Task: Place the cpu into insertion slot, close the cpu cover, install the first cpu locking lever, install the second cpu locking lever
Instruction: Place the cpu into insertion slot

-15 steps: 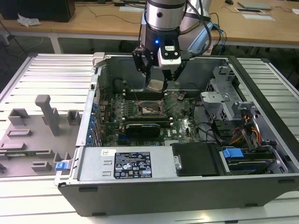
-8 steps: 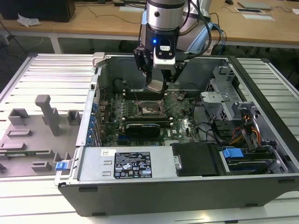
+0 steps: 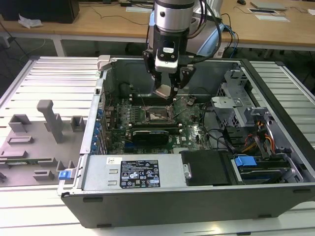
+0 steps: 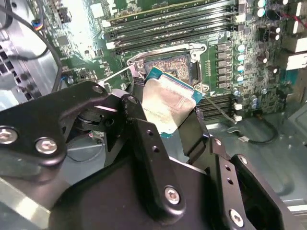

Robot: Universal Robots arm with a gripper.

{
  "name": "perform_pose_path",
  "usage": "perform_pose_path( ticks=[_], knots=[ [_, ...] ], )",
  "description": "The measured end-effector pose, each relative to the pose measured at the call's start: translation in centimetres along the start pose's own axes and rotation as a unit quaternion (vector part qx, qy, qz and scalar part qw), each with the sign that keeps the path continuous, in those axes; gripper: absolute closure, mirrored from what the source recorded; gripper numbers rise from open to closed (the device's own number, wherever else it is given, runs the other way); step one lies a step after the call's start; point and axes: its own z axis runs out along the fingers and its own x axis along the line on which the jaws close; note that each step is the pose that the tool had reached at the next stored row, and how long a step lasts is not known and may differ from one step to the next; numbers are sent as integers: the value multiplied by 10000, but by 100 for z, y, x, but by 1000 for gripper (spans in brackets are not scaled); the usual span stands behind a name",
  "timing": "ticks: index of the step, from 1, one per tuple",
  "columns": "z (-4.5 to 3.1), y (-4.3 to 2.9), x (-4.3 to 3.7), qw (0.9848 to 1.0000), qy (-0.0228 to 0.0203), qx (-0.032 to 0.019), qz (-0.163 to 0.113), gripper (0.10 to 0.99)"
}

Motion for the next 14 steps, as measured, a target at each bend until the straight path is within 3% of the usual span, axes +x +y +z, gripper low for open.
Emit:
perform_pose_path(
  ticks=[4,7,9,14],
  knots=[
    [3,0,0,9992,-24,16,399,545],
    [11,0,0,9974,-38,24,724,545],
    [22,0,0,9948,-51,31,1015,545],
    [50,-1,0,9856,-87,52,1685,545]
  ],
)
